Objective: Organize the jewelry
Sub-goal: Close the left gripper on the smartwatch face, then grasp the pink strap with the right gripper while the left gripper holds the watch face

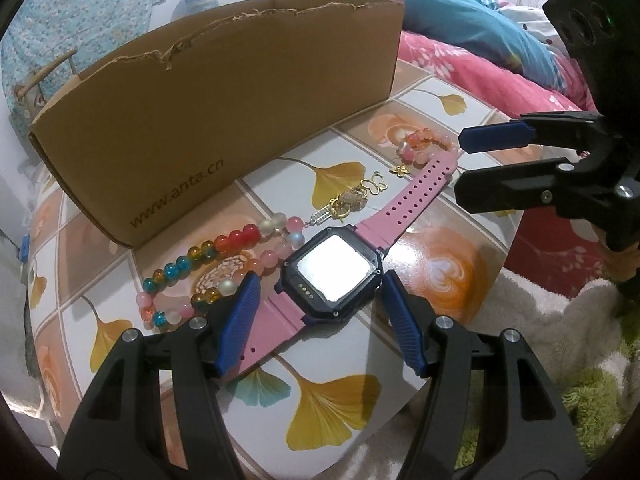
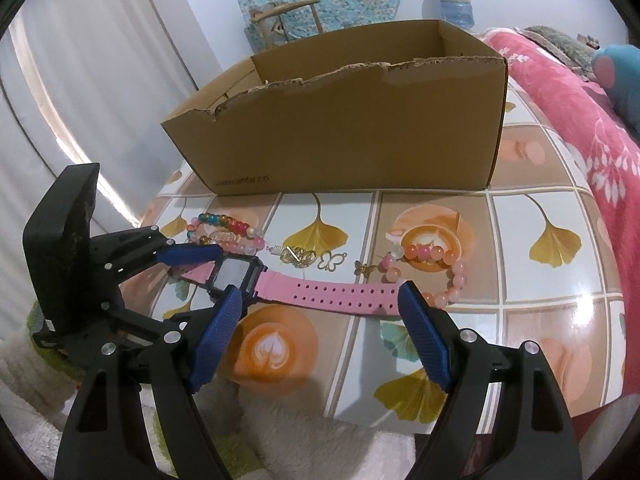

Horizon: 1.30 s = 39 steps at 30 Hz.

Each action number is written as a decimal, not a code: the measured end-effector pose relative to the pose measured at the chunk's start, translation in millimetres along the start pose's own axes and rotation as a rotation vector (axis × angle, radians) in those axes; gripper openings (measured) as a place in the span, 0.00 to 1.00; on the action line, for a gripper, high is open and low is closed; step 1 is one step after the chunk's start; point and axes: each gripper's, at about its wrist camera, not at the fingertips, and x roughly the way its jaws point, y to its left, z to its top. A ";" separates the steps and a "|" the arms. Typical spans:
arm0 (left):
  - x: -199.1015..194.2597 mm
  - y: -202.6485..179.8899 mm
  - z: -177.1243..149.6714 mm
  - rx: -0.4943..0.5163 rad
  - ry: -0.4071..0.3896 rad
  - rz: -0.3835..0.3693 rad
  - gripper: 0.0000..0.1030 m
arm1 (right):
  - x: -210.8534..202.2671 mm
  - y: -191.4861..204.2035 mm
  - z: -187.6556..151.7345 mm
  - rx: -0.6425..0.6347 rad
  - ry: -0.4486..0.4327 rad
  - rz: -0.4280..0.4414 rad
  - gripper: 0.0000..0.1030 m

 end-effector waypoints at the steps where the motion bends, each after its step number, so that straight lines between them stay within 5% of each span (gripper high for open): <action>1: -0.8 0.5 -0.8 0.000 -0.004 -0.001 0.58 | -1.2 0.7 -0.2 0.002 -0.002 -0.001 0.76; 14: -9.6 -14.7 -5.1 0.055 0.006 -0.018 0.48 | -12.9 9.3 -4.6 -0.006 -0.015 0.005 0.76; 21: -17.4 -12.5 -10.8 -0.015 0.012 -0.107 0.47 | -18.9 11.7 -4.4 -0.001 -0.019 0.025 0.76; 30: -17.6 13.6 -14.9 -0.212 -0.010 -0.275 0.47 | -6.5 -34.1 -17.4 0.405 0.086 0.377 0.74; 35: -17.0 18.2 -17.0 -0.232 -0.022 -0.314 0.47 | 13.3 -33.4 -24.8 0.536 0.146 0.505 0.69; 39: -17.5 21.2 -18.9 -0.245 -0.034 -0.334 0.47 | 33.4 -26.2 -27.1 0.586 0.217 0.517 0.57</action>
